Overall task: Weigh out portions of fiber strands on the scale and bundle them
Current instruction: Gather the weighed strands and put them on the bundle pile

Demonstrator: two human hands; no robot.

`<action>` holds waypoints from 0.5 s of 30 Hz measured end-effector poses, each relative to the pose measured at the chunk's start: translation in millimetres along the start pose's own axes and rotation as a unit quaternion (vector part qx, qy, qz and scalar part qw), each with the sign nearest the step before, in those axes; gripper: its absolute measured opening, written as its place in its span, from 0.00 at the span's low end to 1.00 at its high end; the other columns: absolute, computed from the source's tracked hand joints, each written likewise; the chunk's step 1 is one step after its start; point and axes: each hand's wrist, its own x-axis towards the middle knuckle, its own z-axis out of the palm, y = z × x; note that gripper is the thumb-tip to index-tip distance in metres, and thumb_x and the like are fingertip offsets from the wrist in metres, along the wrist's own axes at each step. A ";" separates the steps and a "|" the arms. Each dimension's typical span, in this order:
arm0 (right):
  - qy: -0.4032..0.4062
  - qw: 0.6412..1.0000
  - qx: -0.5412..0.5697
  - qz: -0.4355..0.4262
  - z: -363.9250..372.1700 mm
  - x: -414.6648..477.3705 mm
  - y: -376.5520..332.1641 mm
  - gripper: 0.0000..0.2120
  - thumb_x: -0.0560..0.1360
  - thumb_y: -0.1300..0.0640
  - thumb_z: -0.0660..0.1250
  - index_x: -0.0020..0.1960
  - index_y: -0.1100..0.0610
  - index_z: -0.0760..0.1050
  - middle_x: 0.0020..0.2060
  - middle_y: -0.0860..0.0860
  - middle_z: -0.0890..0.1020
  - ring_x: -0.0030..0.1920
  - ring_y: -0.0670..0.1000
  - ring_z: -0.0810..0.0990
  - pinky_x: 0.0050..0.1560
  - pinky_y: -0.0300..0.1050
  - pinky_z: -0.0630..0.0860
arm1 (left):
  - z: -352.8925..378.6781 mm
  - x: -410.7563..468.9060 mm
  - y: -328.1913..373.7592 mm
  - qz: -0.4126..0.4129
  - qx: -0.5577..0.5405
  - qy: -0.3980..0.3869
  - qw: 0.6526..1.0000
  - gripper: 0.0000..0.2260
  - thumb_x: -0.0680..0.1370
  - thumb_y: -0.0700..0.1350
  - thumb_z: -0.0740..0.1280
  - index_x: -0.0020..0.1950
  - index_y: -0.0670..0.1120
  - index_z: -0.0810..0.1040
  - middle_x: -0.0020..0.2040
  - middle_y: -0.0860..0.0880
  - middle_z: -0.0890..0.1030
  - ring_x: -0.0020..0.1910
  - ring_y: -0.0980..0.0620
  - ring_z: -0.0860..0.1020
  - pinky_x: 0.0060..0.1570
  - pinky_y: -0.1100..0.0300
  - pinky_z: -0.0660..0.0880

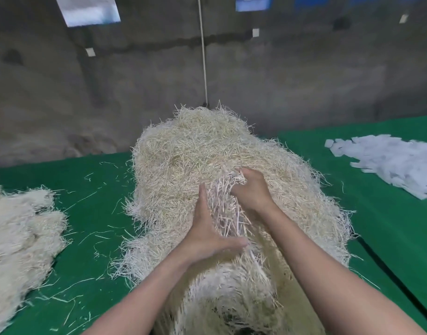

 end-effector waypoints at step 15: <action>-0.222 0.974 -0.027 0.032 -2.2 2.3 41.5 0.47 0.64 0.52 0.77 0.73 0.39 0.52 0.71 0.40 0.59 0.66 0.45 0.64 0.58 0.38 0.67 | -50.2 68.0 48.8 -0.093 -0.280 0.247 0.923 0.09 0.75 0.27 0.55 0.43 0.37 0.72 0.43 0.46 0.77 0.27 0.60 0.67 0.24 0.70 0.68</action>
